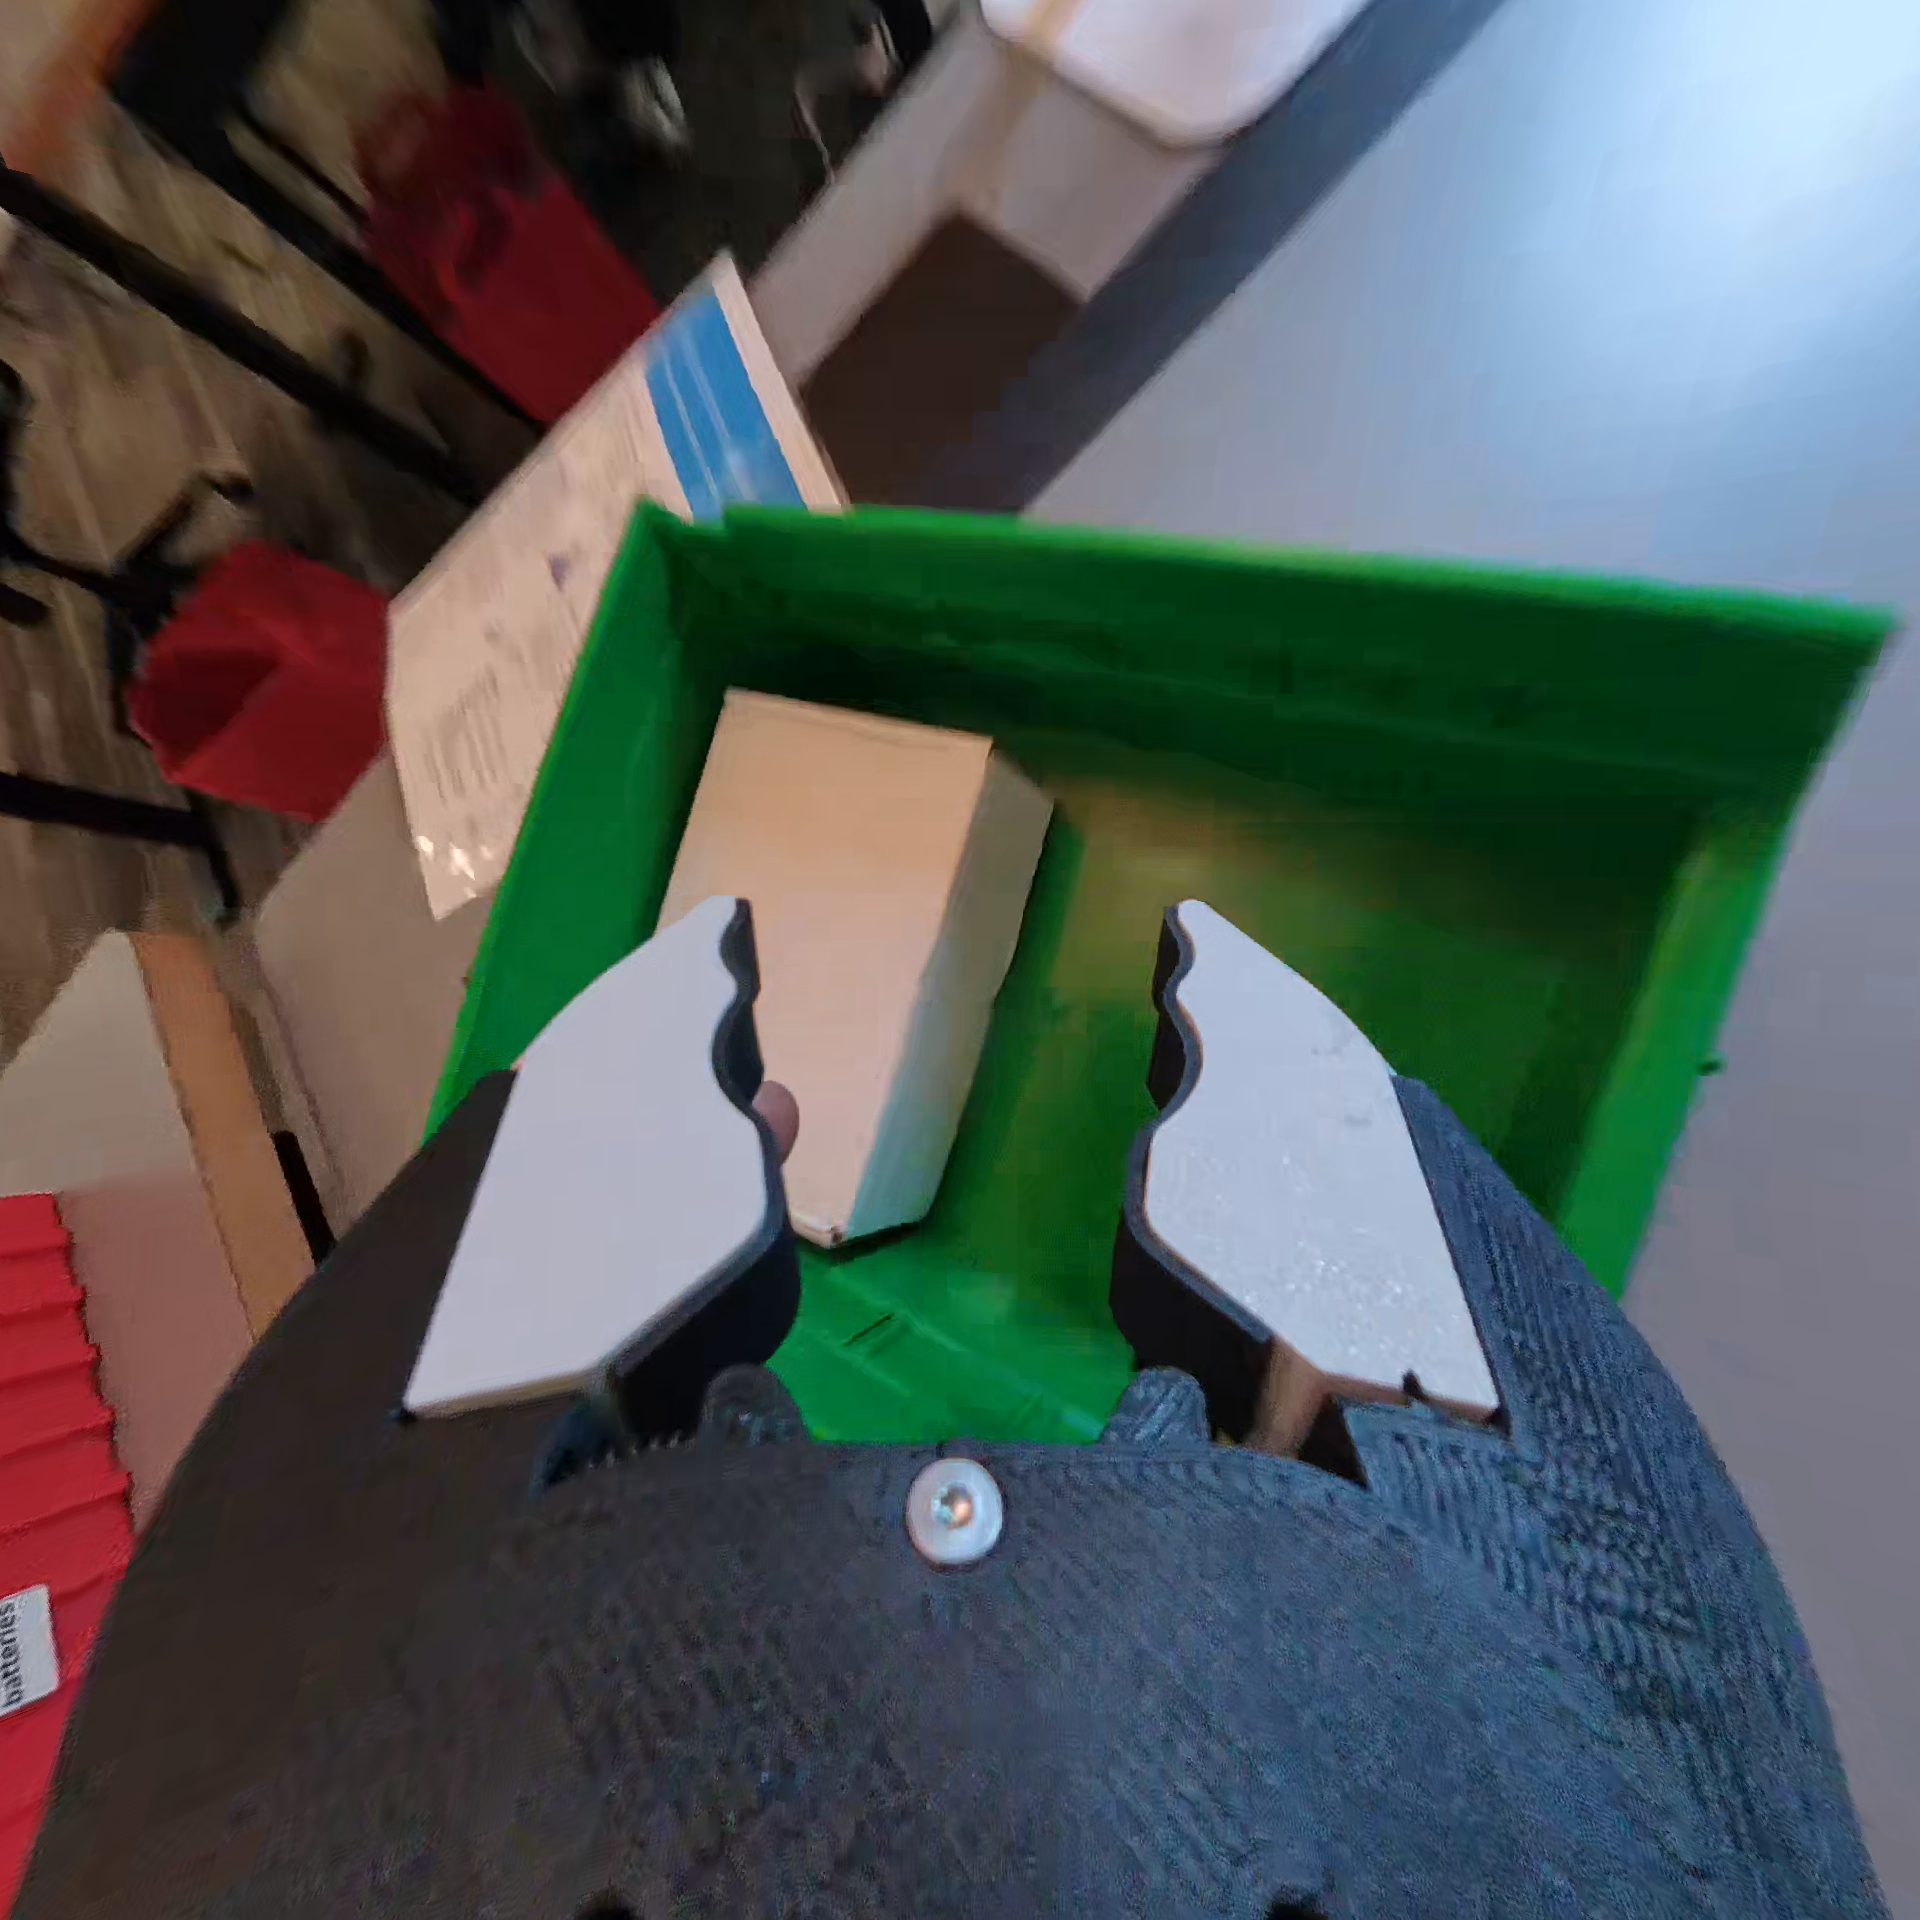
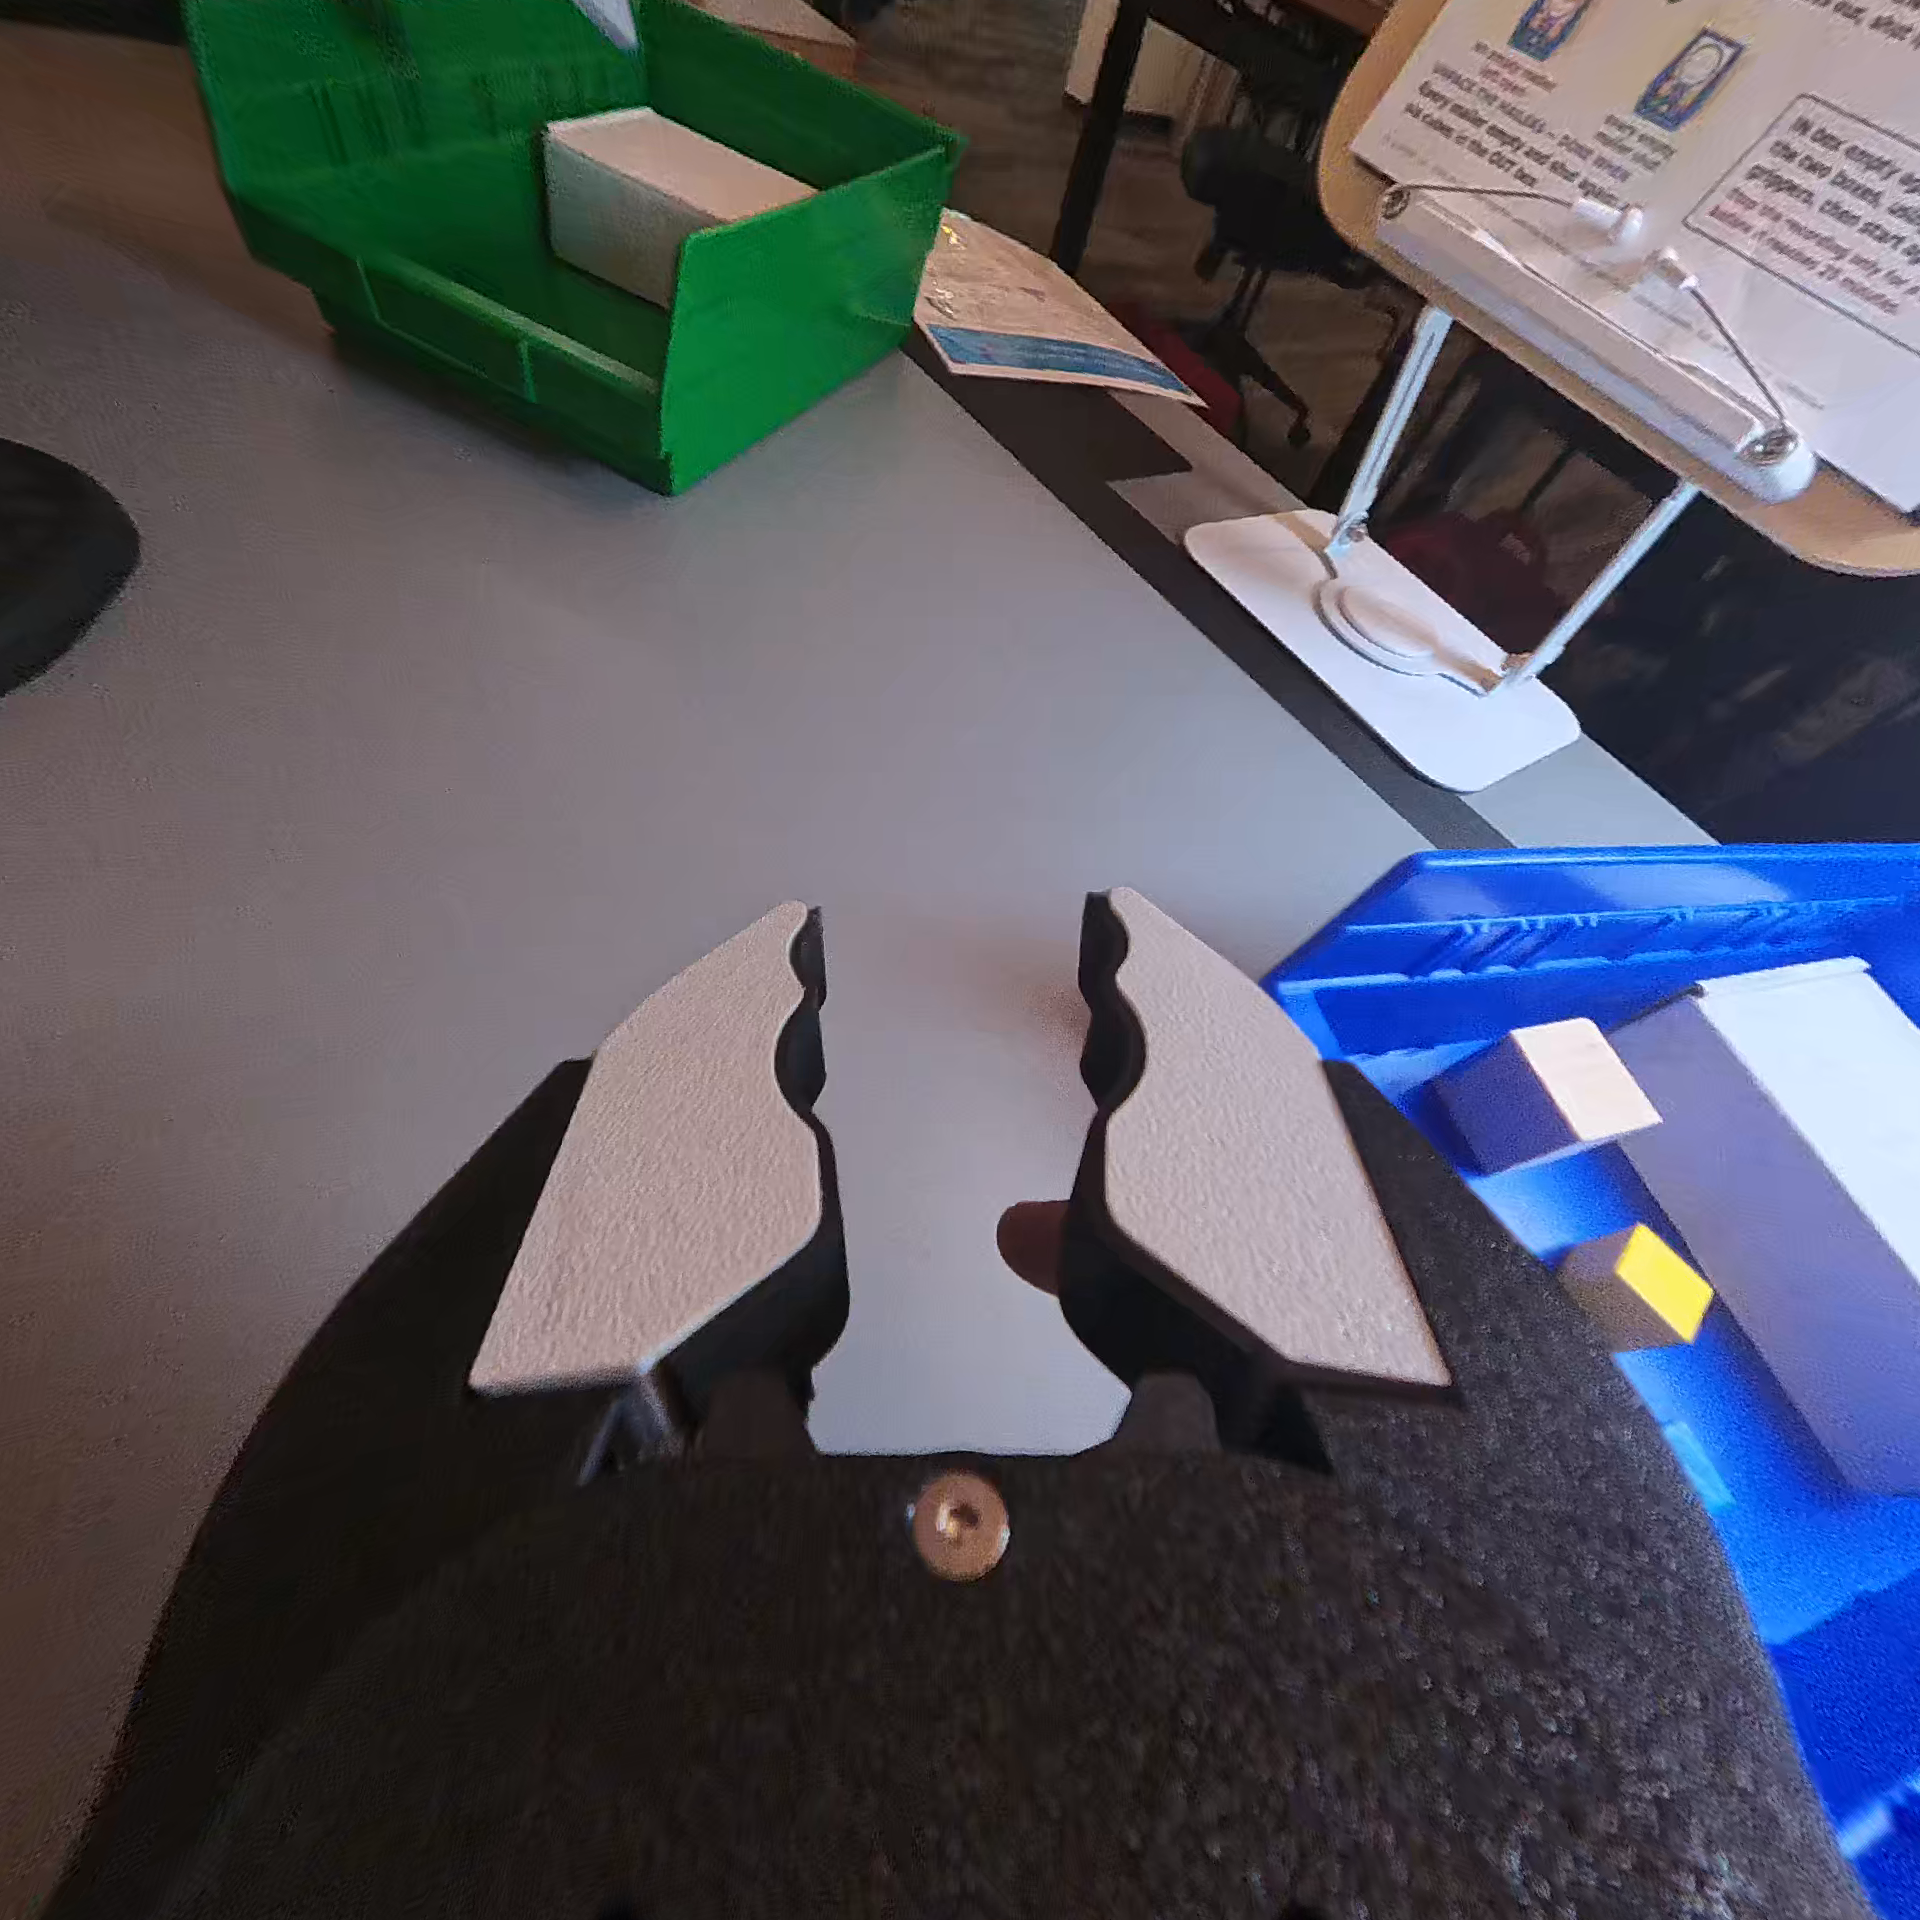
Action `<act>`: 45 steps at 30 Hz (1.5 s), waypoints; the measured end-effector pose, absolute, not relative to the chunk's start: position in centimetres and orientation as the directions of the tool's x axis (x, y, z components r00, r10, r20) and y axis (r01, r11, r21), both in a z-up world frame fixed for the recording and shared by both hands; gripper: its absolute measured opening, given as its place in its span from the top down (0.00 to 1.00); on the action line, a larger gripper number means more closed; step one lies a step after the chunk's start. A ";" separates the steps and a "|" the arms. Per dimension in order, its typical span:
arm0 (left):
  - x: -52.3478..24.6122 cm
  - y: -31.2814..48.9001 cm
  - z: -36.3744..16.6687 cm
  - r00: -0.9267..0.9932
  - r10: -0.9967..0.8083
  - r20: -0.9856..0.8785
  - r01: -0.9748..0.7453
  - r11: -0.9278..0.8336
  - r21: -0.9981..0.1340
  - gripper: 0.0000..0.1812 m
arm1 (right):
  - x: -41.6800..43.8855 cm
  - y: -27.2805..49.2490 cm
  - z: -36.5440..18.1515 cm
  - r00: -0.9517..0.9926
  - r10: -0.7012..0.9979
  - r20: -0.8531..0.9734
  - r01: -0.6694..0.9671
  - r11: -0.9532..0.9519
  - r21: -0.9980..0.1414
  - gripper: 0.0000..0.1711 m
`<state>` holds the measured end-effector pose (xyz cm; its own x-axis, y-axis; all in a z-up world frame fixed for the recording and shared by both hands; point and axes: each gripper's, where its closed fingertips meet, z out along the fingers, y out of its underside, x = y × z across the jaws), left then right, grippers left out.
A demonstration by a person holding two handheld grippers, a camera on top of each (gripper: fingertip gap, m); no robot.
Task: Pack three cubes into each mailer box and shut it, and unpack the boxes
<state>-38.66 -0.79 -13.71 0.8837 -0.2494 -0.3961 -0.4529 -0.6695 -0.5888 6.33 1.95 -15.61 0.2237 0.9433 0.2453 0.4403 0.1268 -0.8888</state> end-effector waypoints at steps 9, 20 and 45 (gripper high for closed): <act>-47.3 0.5 -20.9 0.902 -0.359 -0.242 -0.399 -0.906 -0.144 0.43 | 5.2 1.0 -18.8 0.122 0.977 0.177 0.417 0.111 -0.902 0.73; -49.7 0.1 -24.2 0.863 -0.471 -0.180 -0.450 -0.881 0.147 0.34 | 4.8 1.0 -20.9 0.084 0.990 0.111 0.443 0.063 -0.894 0.78; -40.4 -3.7 -14.0 0.672 -0.668 -0.319 -0.711 -0.703 -0.025 0.93 | 5.1 -1.5 -18.6 0.052 0.973 0.225 0.364 0.191 -0.911 0.83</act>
